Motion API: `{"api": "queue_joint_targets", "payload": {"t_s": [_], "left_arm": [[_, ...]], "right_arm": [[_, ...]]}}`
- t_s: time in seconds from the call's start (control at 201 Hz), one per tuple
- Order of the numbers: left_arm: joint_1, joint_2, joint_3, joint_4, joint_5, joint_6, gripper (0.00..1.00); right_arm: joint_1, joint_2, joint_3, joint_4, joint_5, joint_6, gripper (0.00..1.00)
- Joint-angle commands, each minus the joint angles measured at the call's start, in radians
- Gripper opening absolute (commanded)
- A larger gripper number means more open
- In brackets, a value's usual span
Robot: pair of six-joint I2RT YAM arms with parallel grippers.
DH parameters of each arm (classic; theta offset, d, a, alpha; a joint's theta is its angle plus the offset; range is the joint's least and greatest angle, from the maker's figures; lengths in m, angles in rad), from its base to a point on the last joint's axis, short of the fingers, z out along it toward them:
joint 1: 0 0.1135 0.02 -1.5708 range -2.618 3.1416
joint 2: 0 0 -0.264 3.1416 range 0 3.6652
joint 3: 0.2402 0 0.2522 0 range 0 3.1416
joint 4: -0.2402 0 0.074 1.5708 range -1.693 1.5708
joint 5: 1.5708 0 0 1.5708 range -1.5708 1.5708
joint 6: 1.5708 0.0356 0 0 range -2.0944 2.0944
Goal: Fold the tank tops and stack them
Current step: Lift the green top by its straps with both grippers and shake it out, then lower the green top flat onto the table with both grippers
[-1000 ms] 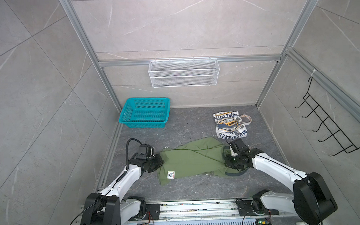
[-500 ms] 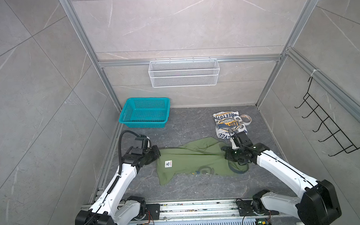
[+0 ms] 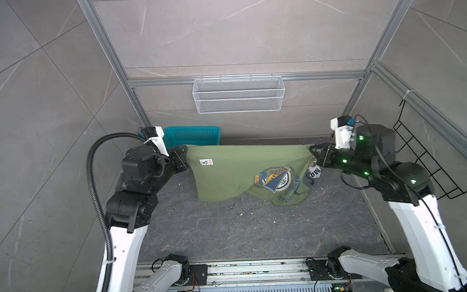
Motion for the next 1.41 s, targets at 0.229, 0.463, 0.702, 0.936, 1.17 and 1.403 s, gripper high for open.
{"api": "queue_joint_targets", "payload": {"t_s": [0.229,0.463,0.702,0.936,1.17,1.403], "left_arm": [[0.007,0.033,0.059,-0.044,-0.118,0.059,0.0],[0.038,0.45,0.129,-0.231,-0.073,0.031,0.0],[0.093,0.589,0.492,-0.178,0.018,0.027,0.0],[0.109,0.55,0.708,-0.14,-0.04,0.106,0.0],[0.109,0.231,0.104,0.015,0.066,0.056,0.0],[0.109,-0.064,-0.541,0.072,0.254,-0.103,0.0]], "right_arm": [[-0.003,0.055,0.098,-0.09,0.009,-0.029,0.0],[-0.004,0.272,0.028,-0.004,0.127,-0.052,0.0],[-0.013,0.476,0.382,-0.055,0.154,-0.064,0.0],[-0.013,0.499,0.633,-0.046,0.119,-0.078,0.0],[0.014,0.255,0.091,0.166,-0.071,-0.036,0.0],[0.17,-0.025,-0.667,0.308,-0.023,0.119,0.0]]}}
